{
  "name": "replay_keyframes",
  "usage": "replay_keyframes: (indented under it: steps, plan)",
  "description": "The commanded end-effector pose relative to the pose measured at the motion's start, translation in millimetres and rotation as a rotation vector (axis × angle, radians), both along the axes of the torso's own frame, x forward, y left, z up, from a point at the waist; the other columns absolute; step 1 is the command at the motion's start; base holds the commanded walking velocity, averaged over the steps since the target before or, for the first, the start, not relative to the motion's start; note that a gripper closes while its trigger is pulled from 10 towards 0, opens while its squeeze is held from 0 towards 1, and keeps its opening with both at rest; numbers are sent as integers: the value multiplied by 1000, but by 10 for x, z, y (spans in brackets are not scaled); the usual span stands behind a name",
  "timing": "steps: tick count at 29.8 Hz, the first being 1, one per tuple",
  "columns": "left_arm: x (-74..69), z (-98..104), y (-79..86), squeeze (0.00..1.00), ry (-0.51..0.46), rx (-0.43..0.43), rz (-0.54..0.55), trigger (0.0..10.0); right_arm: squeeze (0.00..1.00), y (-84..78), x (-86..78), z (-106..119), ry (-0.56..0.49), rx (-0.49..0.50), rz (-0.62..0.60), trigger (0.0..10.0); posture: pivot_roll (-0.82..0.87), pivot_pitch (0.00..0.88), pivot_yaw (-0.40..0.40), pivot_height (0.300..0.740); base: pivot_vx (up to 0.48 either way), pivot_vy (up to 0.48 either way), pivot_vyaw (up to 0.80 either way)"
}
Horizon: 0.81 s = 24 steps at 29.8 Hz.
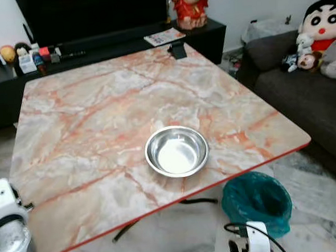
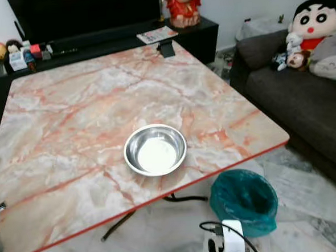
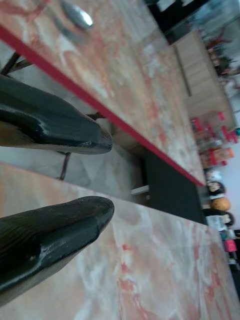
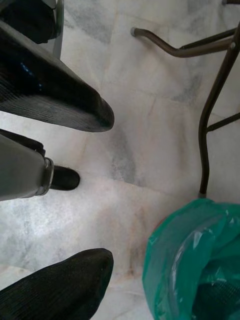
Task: Setting the table
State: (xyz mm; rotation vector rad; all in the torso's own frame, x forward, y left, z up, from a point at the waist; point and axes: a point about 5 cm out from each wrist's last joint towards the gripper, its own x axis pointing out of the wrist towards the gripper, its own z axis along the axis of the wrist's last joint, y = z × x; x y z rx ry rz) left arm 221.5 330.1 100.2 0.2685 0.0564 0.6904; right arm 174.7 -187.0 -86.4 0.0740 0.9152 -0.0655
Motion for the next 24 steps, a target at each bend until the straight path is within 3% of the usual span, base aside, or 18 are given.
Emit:
replay_keyframes:
  steps: [1, 6, 8, 15, 24]
  plan:
    - [-14, -3, -14, 0, -13, 10, -17, 10000, 0, 9, 1, 1, -5, 6, -6, 10000, 140, 0, 38, 740, 0, 0, 0]
    - [70, 40, -180, 0, -96, -28, -110, 10000, 0, 16, 19, 12, -20, -11, 19, 10000, 154, 0, 36, 740, 0, 0, 0]
    - [188, 108, -297, 0, -156, -58, -149, 10000, 0, 13, 36, 24, -35, -27, 38, 10000, 149, 0, 35, 740, 0, 0, 800]
    - [319, 169, -434, 0, -204, -77, -195, 10000, 0, -3, 50, 33, -39, -23, 29, 10000, 146, 0, 36, 740, 0, 0, 800]
    - [314, 179, -475, 0, -231, -91, -199, 10000, 0, 21, 43, 25, -32, -17, 51, 10000, 150, 0, 32, 740, 0, 0, 800]
